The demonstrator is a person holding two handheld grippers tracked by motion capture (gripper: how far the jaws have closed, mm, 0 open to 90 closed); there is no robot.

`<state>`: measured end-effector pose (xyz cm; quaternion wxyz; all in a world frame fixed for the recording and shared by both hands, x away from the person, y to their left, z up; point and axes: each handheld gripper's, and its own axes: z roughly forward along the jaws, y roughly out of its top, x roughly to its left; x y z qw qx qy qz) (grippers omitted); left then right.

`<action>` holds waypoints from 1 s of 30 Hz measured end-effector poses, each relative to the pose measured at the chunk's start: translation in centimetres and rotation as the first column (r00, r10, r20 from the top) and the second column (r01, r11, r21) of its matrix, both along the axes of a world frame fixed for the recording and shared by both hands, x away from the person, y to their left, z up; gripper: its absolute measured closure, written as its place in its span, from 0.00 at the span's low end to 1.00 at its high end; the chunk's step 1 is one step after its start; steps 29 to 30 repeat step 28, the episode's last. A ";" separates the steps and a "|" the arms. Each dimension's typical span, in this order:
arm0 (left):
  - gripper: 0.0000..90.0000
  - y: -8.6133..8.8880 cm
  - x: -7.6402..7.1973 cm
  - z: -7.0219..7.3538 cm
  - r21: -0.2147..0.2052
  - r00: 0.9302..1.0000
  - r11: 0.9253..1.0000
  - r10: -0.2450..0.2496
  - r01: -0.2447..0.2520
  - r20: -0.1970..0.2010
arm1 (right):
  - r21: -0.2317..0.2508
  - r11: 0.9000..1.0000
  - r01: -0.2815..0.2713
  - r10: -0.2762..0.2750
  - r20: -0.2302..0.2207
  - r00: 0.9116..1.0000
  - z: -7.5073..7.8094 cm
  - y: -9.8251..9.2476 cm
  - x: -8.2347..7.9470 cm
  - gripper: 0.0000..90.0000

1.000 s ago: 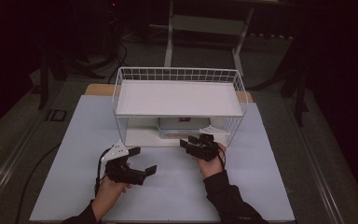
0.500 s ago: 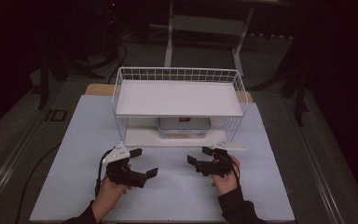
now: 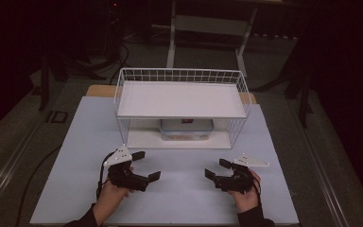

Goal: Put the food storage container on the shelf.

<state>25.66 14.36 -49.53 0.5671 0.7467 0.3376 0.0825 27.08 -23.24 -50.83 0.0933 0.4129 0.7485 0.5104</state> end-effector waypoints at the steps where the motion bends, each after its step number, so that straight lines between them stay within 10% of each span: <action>1: 0.00 0.0 0.0 0.0 -0.003 1.000 1.000 -0.006 0.006 0.001 | -0.001 1.000 -0.002 0.002 -0.001 1.000 0.0 -0.2 -0.3 0.18; 30: 0.00 -1.9 -0.1 -0.2 0.006 0.990 0.991 -0.133 0.132 0.038 | -0.019 1.000 0.006 -0.006 -0.002 1.000 -1.3 -4.9 -3.4 0.17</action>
